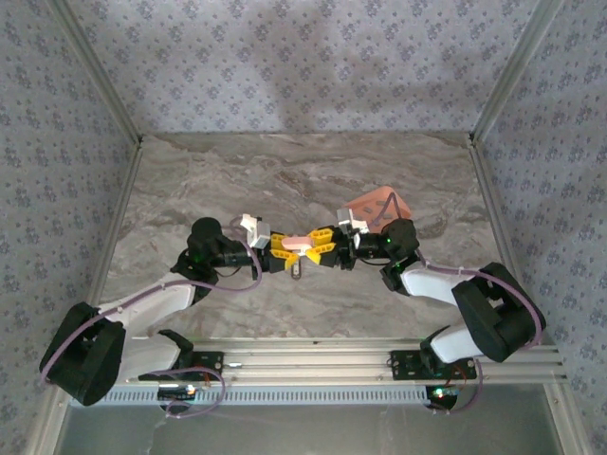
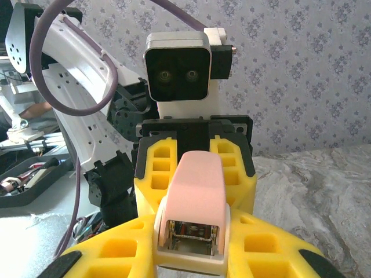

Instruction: Load the staples into the stapler

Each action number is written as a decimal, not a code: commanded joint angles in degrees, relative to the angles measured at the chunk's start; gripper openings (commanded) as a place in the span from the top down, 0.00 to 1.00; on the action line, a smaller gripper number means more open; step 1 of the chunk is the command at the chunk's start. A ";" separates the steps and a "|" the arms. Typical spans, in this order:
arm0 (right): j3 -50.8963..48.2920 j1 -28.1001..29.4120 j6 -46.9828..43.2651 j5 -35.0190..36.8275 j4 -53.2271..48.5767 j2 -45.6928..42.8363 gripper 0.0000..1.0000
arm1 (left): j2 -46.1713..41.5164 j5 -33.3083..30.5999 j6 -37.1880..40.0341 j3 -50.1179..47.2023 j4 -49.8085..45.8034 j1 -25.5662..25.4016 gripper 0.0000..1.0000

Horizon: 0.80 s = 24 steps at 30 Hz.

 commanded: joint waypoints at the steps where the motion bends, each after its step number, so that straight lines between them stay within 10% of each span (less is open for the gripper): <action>1: 0.03 0.03 0.45 1.96 1.68 0.19 0.78 | -1.73 0.81 2.85 2.40 -3.38 -0.61 0.87; 8: 0.05 -1.44 -4.44 4.49 -15.15 -5.04 0.50 | -5.30 -2.34 19.74 9.88 -32.77 -0.96 0.90; 17: 5.15 0.12 -28.38 13.65 -57.07 -18.33 0.46 | -5.78 -14.44 37.38 21.20 -64.78 -2.54 0.91; 24: 7.04 2.91 -30.89 16.70 -61.80 -19.82 0.43 | -1.66 -21.33 46.01 28.09 -79.11 -5.31 0.91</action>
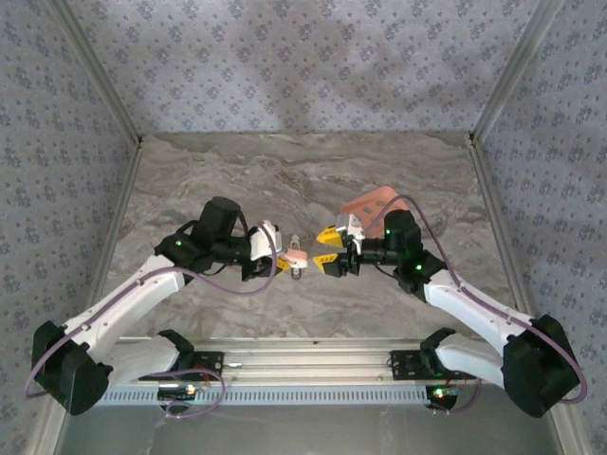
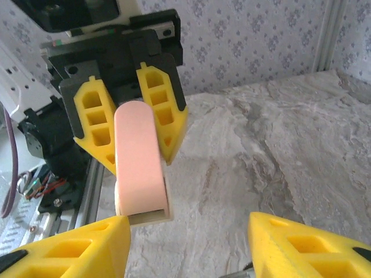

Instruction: Load the staples into the stapler

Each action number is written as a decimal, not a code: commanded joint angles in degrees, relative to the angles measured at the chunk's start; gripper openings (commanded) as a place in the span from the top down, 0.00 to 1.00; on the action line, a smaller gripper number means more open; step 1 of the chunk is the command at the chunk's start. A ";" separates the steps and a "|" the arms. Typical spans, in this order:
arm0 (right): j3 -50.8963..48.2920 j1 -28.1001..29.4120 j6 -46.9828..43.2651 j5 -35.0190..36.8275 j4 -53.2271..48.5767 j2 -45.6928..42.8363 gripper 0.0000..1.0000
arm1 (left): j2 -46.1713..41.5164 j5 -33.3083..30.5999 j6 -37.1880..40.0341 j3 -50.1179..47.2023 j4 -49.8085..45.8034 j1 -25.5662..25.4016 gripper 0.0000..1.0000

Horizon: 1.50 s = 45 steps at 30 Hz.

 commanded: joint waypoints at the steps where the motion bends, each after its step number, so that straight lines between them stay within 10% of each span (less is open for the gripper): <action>1: 2.56 2.80 -4.72 3.42 -7.52 -0.01 0.43 | 1.91 -3.93 7.29 3.33 -11.65 -0.78 0.91; 18: 9.71 10.59 -0.01 -1.66 0.02 12.97 0.41 | 2.18 -3.68 8.63 2.75 -10.85 -1.41 0.91; 45: 5.74 9.21 6.14 -4.09 12.58 11.30 0.91 | 1.88 -4.85 5.35 0.12 -7.74 -1.50 0.89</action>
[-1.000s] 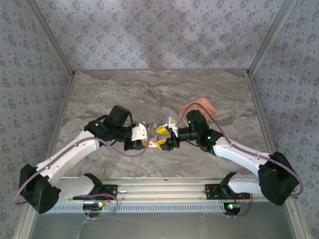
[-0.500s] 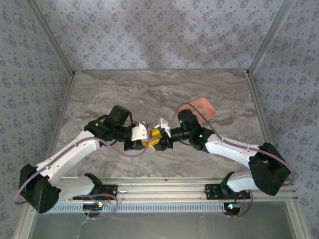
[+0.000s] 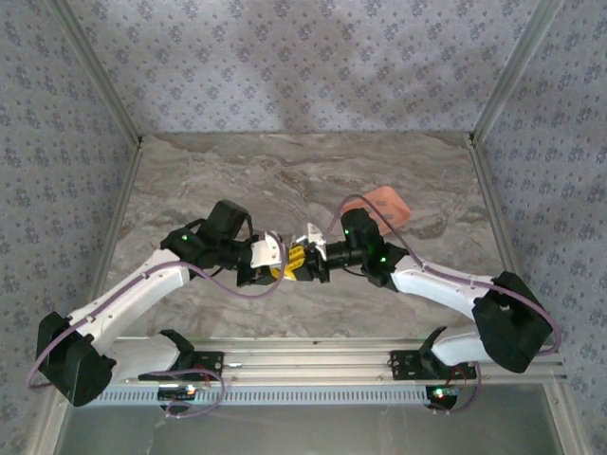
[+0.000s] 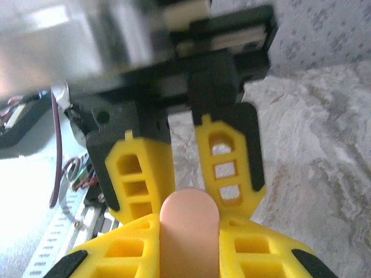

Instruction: Load the staples into the stapler

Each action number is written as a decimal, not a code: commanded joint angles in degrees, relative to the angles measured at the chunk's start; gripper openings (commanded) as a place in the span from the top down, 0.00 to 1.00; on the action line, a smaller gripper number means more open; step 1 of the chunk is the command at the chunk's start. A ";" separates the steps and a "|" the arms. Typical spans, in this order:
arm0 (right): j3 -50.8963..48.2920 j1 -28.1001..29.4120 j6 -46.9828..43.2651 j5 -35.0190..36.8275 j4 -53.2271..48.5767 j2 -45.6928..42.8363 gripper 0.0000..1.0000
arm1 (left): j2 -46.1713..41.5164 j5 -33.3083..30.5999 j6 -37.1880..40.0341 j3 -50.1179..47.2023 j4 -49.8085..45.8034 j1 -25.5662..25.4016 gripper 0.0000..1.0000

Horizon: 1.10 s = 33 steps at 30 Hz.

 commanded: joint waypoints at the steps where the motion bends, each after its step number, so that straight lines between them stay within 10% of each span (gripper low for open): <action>1: -1.94 -2.00 4.35 -2.55 8.45 -3.68 0.91 | -0.45 -0.41 -1.19 -1.68 1.32 -0.10 0.89; 33: -18.36 -8.19 9.54 6.00 8.80 -21.21 0.78 | -1.51 1.57 -6.47 -1.85 5.86 2.77 0.89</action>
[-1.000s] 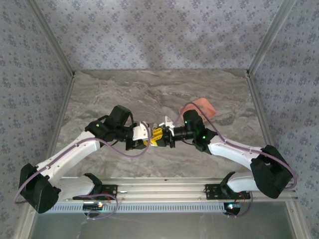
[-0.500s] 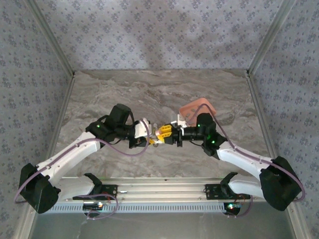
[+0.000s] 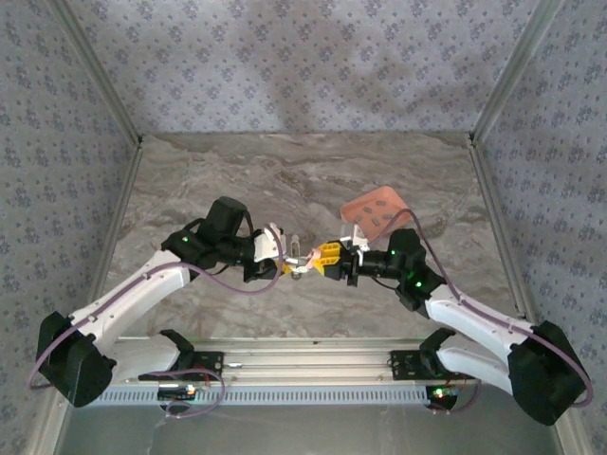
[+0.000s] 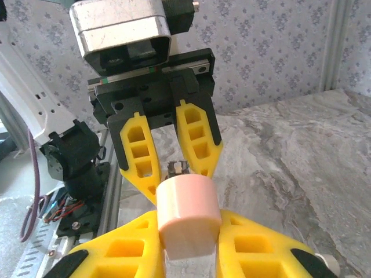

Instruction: Load the staples into the stapler

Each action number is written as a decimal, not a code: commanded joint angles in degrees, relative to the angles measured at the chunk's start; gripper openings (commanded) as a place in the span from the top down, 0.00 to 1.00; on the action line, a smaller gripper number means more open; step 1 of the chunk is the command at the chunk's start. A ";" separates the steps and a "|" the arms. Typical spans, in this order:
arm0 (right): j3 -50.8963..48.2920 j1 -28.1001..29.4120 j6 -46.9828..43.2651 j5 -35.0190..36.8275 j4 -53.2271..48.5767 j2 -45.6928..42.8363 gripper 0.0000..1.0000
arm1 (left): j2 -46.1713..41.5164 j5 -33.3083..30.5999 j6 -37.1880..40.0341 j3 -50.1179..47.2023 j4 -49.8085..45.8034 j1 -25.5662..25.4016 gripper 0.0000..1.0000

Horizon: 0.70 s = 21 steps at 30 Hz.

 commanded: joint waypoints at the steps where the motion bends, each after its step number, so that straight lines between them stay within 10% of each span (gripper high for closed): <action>1: -2.50 -0.61 1.15 1.81 -2.64 -2.95 0.77 | -1.40 -3.31 -1.09 -0.55 -2.54 1.72 0.89; 21: 2.05 1.69 23.28 14.15 -17.28 -8.02 0.36 | -1.34 -4.00 -0.43 -0.20 -3.13 1.77 0.89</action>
